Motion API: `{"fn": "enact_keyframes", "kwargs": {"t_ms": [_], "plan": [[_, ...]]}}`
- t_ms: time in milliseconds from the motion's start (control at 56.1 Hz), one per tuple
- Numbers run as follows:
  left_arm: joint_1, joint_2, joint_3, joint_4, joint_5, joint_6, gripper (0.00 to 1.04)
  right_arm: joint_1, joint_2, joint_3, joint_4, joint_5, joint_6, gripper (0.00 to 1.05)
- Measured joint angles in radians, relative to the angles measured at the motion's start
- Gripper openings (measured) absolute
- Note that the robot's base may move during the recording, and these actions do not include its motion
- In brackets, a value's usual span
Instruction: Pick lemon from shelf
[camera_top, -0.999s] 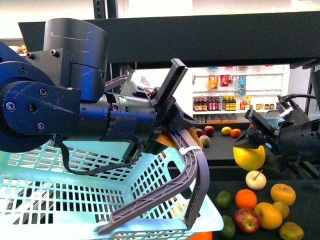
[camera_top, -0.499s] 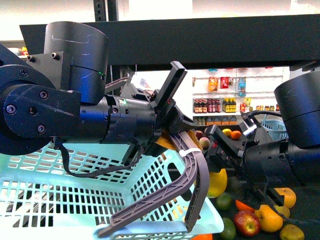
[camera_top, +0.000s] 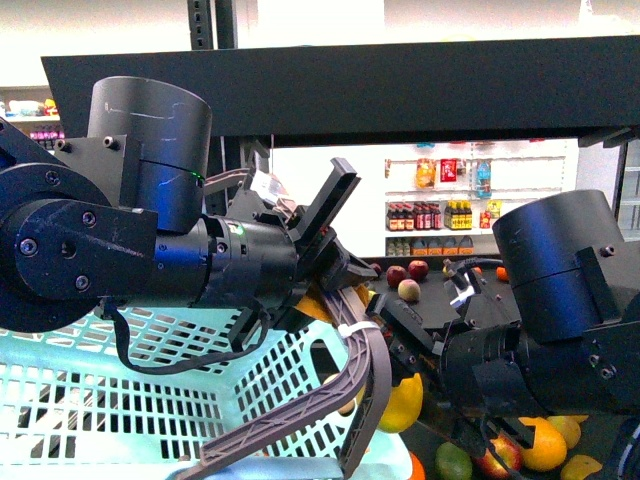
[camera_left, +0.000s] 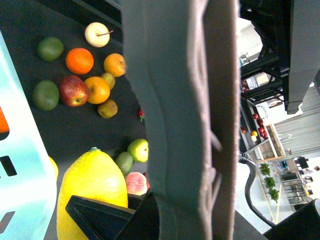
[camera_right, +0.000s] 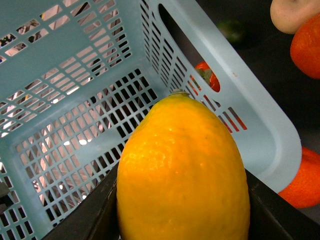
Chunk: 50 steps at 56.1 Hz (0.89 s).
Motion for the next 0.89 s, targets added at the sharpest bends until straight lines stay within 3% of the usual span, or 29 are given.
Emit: {"fn": "enact_keyframes", "kwargs": {"t_ms": [178, 553, 571, 696, 892], "plan": [[0.006, 0.007, -0.002, -0.001, -0.014, 0.014, 0.07, 0.005, 0.041, 0.021, 0.015, 0.012, 0.009, 0.54], [-0.003, 0.007, -0.001, -0.001, 0.013, -0.004, 0.07, -0.05, 0.029, -0.031, 0.108, -0.064, 0.046, 0.54], [-0.014, 0.005, 0.001, -0.001, 0.027, -0.037, 0.07, -0.095, 0.016, -0.061, 0.137, -0.071, 0.095, 0.54], [-0.014, 0.005, 0.001, -0.001, 0.027, -0.038, 0.07, -0.12, 0.045, -0.111, 0.257, -0.09, 0.195, 0.54], [-0.014, 0.005, 0.001, -0.001, 0.024, -0.034, 0.07, -0.126, 0.13, -0.134, 0.249, -0.074, 0.252, 0.54]]}}
